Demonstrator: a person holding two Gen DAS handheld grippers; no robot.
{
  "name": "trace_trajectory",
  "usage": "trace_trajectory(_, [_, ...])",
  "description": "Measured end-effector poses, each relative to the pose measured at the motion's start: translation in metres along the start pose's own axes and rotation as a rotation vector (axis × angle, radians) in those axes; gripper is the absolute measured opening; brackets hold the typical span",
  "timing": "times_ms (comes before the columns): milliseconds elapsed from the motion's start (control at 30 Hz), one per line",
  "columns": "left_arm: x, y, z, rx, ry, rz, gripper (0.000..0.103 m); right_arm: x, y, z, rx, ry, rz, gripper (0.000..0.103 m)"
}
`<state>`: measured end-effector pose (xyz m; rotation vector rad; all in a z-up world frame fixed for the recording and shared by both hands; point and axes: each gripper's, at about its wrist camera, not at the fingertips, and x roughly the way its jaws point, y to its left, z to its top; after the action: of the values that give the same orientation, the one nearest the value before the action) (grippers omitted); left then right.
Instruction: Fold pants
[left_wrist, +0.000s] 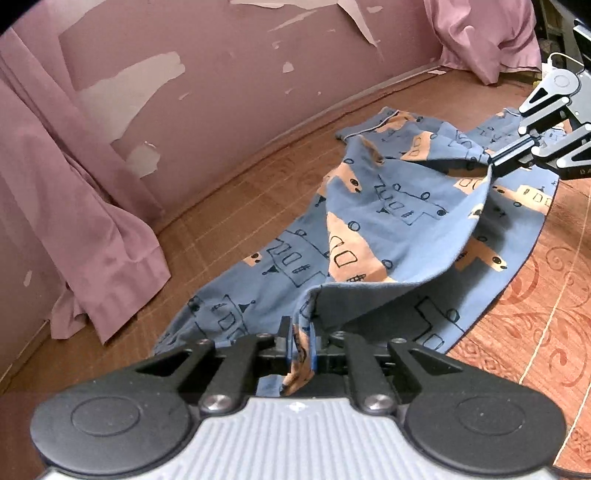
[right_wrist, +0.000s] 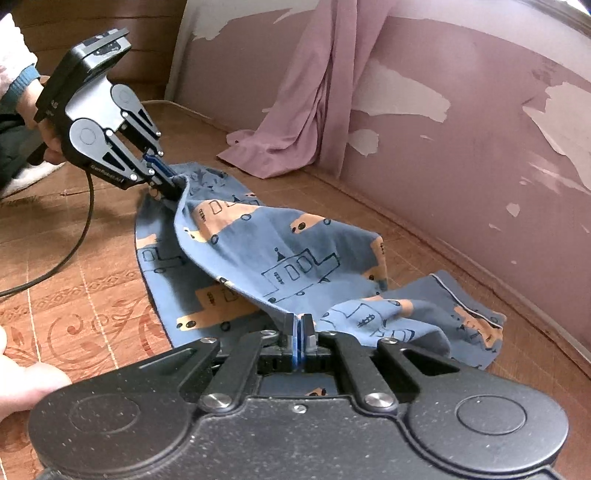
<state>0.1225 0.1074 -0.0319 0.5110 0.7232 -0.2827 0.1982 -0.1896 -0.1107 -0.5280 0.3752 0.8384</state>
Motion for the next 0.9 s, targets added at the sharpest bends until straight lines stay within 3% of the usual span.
trace_trajectory(67, [-0.001, -0.001, 0.000, 0.004, 0.002, -0.006, 0.013, -0.002, -0.004, 0.000, 0.007, -0.003, -0.001, 0.000])
trace_trajectory(100, [-0.001, -0.001, 0.001, 0.004, 0.006, -0.011, 0.018, -0.002, -0.004, 0.001, 0.007, -0.004, -0.004, 0.000])
trace_trajectory(133, [-0.002, -0.001, 0.001, 0.004, 0.011, -0.014, 0.029, -0.003, -0.005, 0.001, 0.007, -0.005, -0.006, 0.000])
trace_trajectory(200, [-0.004, -0.002, -0.001, 0.008, 0.013, -0.012, 0.039, -0.004, -0.005, 0.001, 0.011, -0.002, -0.009, 0.000])
trace_trajectory(433, [-0.002, 0.000, -0.006, 0.006, 0.057, -0.024, 0.040, -0.005, -0.006, 0.000, 0.028, 0.005, -0.016, 0.000])
trace_trajectory(467, [-0.001, 0.001, -0.006, 0.003, 0.061, -0.029, 0.039, -0.005, -0.006, 0.000, 0.029, 0.003, -0.017, 0.000])
trace_trajectory(533, [-0.001, 0.001, -0.005, 0.007, 0.065, -0.036, 0.013, -0.005, -0.006, 0.001, 0.028, 0.003, -0.019, 0.000])
trace_trajectory(633, [-0.004, -0.009, -0.004, 0.068, 0.042, -0.006, 0.005, -0.008, -0.005, 0.002, 0.021, -0.014, -0.029, 0.000])
trace_trajectory(900, [-0.025, -0.033, -0.007, 0.457, -0.046, 0.073, 0.004, -0.029, 0.012, 0.012, -0.086, -0.058, -0.039, 0.000])
